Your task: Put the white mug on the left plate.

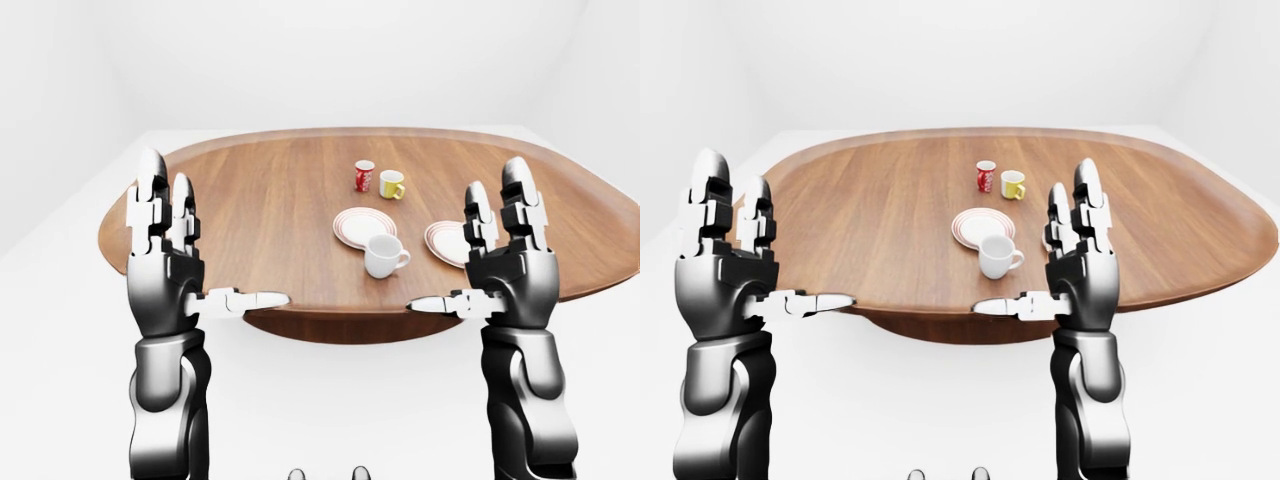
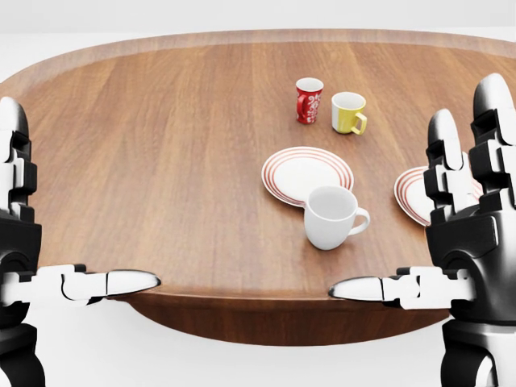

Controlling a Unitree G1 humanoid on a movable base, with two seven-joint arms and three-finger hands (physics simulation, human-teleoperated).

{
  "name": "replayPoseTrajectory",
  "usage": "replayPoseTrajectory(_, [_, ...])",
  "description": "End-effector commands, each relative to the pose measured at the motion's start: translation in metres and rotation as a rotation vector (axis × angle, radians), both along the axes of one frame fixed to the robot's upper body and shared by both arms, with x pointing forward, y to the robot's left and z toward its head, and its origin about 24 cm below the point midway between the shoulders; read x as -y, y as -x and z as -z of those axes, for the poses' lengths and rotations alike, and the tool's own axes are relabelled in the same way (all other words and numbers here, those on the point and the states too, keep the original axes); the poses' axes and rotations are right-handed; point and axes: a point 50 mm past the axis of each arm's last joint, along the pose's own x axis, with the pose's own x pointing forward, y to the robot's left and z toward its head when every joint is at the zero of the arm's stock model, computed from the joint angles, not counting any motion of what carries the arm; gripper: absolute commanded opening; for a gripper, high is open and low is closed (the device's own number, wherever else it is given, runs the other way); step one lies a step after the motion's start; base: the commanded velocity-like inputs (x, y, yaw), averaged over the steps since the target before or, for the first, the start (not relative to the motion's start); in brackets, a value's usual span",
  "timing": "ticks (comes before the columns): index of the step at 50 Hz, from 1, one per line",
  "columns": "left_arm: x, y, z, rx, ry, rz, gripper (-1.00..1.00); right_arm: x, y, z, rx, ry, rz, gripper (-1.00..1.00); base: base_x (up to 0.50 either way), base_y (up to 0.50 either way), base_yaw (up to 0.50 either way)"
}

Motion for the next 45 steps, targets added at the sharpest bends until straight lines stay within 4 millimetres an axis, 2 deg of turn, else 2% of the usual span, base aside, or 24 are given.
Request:
replayPoseTrajectory(1, [0.0006,0.0007,-0.0028,0.014,0.0,0.004,1.0,0.0008,0.0024,-0.0039,0.022,-0.022,-0.02,1.0,0.5,0.0,0.0])
replayPoseTrajectory(45, [-0.0002,0.0014,-0.0038,0.019,0.0,0.007,1.0,0.0007,0.0024,-0.0031,0.019,-0.023,-0.028,1.0,0.5,0.0,0.0])
